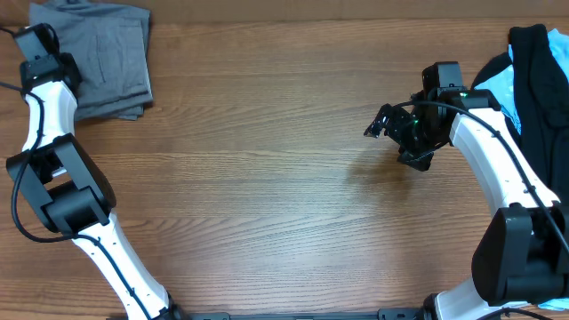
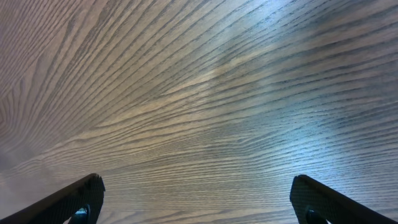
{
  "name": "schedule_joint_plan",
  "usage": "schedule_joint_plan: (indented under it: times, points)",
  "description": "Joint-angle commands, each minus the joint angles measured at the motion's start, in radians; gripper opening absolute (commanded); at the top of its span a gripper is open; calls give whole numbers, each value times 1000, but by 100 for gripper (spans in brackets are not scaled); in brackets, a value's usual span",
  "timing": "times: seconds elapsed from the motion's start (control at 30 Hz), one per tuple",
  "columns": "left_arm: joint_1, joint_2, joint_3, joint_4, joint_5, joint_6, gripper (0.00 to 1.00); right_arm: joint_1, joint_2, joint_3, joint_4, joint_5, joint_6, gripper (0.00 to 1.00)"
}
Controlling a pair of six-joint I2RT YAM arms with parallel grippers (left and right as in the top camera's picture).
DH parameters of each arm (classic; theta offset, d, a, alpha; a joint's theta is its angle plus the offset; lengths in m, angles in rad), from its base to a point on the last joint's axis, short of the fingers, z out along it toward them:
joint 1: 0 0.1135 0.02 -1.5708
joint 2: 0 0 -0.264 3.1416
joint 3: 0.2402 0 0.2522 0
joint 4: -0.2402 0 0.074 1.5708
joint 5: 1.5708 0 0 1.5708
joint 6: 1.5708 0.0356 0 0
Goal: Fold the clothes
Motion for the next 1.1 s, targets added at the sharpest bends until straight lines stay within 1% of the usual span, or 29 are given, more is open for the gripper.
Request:
schedule_joint_plan:
  times: [0.0,0.03,0.2,0.23,0.27,0.33,0.43,0.47,0.5,0.57,0.6,0.7,0.93,1.07]
  points:
    - [9,-7,33,14,45,-13,8,2,-2,14,5,-5,1,100]
    - [13,3,33,12,45,-13,13,2,-2,13,5,-5,1,100]
    - [29,53,33,-34,40,-13,24,2,-2,13,5,-5,1,100]
    - [30,56,33,-47,35,-13,30,2,-2,14,5,-5,1,100]
    - [30,56,33,-56,18,-13,34,2,-2,14,5,-5,1,100]
    - [30,49,34,-56,-19,-13,37,2,-2,14,5,-5,1,100]
    - [25,21,35,-58,-72,-13,54,2,-2,13,5,-5,1,100]
    - [24,8,35,-67,-74,-13,61,2,-2,14,5,-5,1,100]
    - [19,-24,36,-89,-74,-14,70,2,-2,14,5,-5,1,100]
    - [7,-71,36,-110,-74,-36,73,2,-2,14,5,-5,1,100]
    - [0,-102,36,-117,-73,-56,77,2,-2,14,5,-5,1,100]
    - [-28,-197,36,-141,-48,-92,100,2,-2,14,5,-5,1,100]
    - [-131,-453,36,-309,80,-105,100,2,-2,14,5,-5,1,100]
    - [-214,-588,36,-460,127,-193,100,2,-2,14,5,-5,1,100]
